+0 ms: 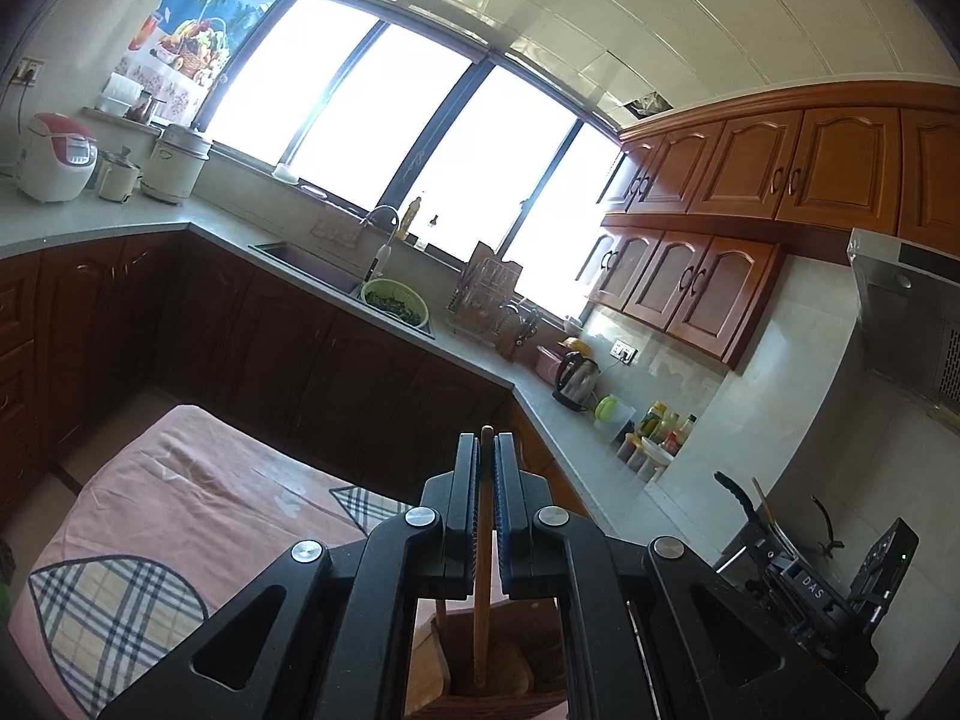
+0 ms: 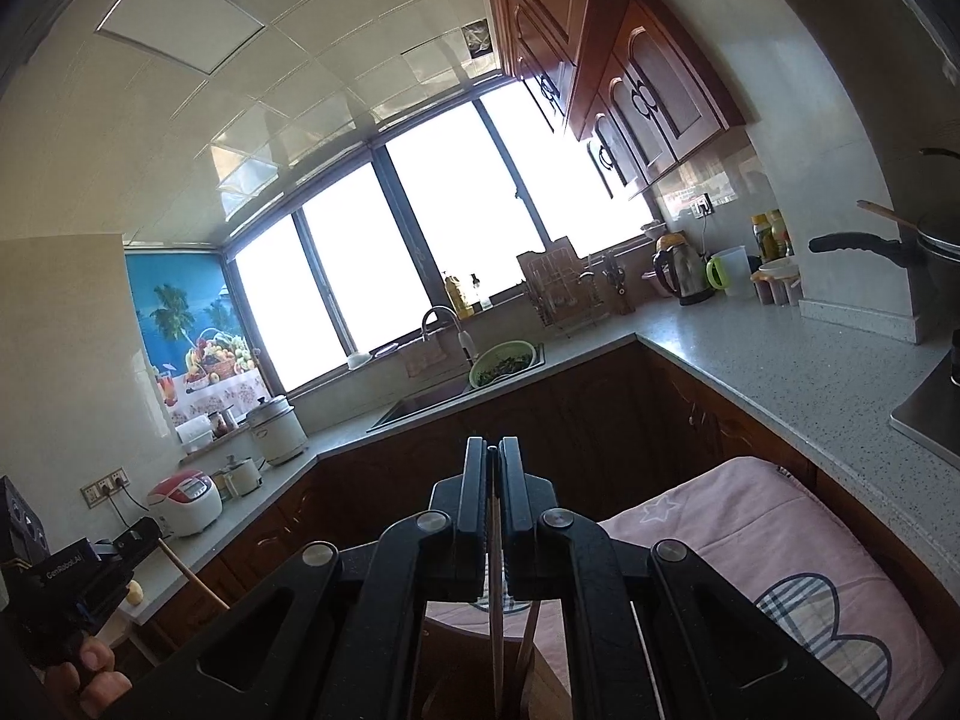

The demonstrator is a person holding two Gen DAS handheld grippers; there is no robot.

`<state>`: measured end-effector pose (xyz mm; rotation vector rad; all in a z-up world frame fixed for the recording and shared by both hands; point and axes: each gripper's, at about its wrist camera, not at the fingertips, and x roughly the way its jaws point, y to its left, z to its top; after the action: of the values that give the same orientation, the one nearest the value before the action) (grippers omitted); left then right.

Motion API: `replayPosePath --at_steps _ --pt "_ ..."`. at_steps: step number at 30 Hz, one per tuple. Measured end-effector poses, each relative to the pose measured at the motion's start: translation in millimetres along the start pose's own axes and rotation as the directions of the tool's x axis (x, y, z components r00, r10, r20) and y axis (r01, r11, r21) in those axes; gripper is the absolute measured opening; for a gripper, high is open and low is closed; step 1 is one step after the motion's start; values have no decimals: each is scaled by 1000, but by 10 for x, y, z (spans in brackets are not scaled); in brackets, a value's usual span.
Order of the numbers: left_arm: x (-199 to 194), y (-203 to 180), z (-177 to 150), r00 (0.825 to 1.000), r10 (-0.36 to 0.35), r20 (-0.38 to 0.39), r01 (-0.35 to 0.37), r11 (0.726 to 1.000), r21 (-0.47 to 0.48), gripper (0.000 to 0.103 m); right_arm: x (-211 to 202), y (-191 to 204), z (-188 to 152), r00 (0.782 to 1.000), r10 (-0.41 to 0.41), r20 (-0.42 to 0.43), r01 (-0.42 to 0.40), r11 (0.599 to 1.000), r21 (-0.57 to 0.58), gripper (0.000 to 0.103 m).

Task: Organize utensils
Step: 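Lower the left tool's chopstick into the holder while the right tool inserts its chopstick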

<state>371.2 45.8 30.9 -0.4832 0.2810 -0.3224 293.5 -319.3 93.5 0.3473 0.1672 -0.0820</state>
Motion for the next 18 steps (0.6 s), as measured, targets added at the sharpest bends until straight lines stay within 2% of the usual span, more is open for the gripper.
replayPosePath --at_steps 11,18 --pt "457 0 -412 998 61 -25 -61 998 -3 3 224 -180 -430 999 -31 -11 31 998 46 4" --pt "675 -154 -532 994 69 -80 -65 996 54 3 419 -169 -646 995 -30 -99 34 999 38 4"
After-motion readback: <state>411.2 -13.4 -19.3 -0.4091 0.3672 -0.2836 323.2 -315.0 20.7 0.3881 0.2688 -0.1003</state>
